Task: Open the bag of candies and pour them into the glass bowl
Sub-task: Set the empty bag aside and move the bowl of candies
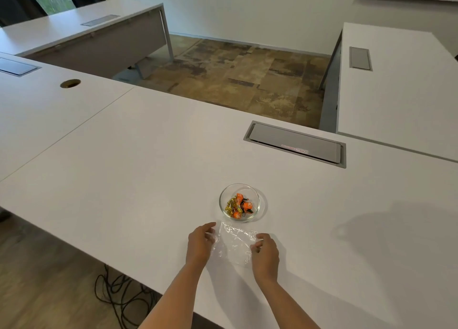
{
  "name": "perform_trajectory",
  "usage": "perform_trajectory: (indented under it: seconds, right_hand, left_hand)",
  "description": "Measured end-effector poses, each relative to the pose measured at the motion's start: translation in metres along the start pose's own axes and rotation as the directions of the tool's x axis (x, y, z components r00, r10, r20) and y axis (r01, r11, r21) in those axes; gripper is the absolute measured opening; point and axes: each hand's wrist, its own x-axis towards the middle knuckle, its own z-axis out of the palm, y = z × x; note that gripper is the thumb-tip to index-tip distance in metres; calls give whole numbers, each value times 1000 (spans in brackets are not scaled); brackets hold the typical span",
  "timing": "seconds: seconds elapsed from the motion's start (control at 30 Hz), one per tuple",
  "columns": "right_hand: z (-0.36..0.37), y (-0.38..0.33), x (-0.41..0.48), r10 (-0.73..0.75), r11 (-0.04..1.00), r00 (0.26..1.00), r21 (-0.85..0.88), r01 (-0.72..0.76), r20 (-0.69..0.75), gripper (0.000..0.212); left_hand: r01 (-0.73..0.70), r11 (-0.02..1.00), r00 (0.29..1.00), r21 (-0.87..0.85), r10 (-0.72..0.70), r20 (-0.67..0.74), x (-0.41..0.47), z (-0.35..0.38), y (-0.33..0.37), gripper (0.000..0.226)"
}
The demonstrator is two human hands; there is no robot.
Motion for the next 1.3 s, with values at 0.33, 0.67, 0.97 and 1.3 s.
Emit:
perform_trajectory:
  seconds: [0.33, 0.67, 0.97, 1.3]
  right_hand:
    - [-1, -4, -2, 8, 1000, 1000, 2, -8, -12, 37]
    - [-27, -33, 36, -164, 976, 970, 170, 134, 179, 84]
    - [-24, -58, 59, -224, 959, 916, 244, 145, 334, 83]
    - [-40, -45, 70, -144, 915, 905, 402, -32, 400, 96]
  left_hand:
    - [-36, 988, 999, 149, 36, 5, -6, 5, 1, 47]
    - [-97, 992, 992, -82, 90, -87, 14, -2, 57, 37]
    - [-1, 991, 1000, -136, 3, 19, 35, 12, 81, 39]
    - [-33, 997, 999, -74, 33, 4, 40, 21, 104, 35]
